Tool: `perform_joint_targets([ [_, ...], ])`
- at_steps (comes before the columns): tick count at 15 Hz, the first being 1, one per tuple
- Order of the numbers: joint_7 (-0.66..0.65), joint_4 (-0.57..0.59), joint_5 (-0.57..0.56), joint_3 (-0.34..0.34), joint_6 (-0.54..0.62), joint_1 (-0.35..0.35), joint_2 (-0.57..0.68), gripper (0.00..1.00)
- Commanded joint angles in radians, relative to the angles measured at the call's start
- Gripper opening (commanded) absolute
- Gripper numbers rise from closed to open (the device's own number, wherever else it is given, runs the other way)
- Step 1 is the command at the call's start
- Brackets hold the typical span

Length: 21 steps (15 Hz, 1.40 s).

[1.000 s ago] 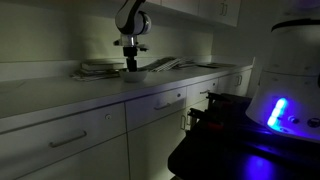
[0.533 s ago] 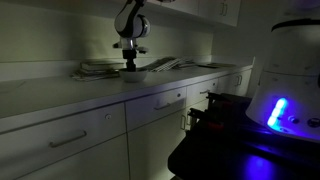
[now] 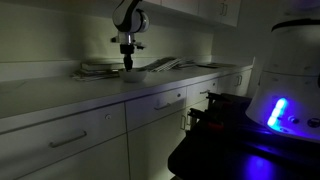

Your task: Remove the pen from the bowl and put it on the table

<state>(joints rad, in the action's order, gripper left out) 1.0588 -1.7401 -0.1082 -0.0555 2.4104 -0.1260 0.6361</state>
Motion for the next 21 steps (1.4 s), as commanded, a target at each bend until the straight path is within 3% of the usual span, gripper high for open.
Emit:
perform_joint_targets([
  [1,-0.002,-0.052,-0.045,-0.002,-0.089,-0.004,-0.103,0.03],
  [8,-0.039,-0.113,0.002,-0.046,-0.168,0.032,-0.240,0.03],
  [12,-0.102,-0.129,0.053,-0.108,-0.148,0.091,-0.223,0.03],
  [17,-0.192,-0.129,-0.004,-0.111,-0.087,0.160,-0.146,0.03],
  [18,-0.200,-0.121,-0.007,-0.112,-0.076,0.162,-0.126,0.11],
  [19,-0.207,-0.116,-0.010,-0.114,-0.071,0.162,-0.113,0.37],
  [21,-0.207,-0.114,-0.006,-0.120,-0.045,0.155,-0.101,0.44],
])
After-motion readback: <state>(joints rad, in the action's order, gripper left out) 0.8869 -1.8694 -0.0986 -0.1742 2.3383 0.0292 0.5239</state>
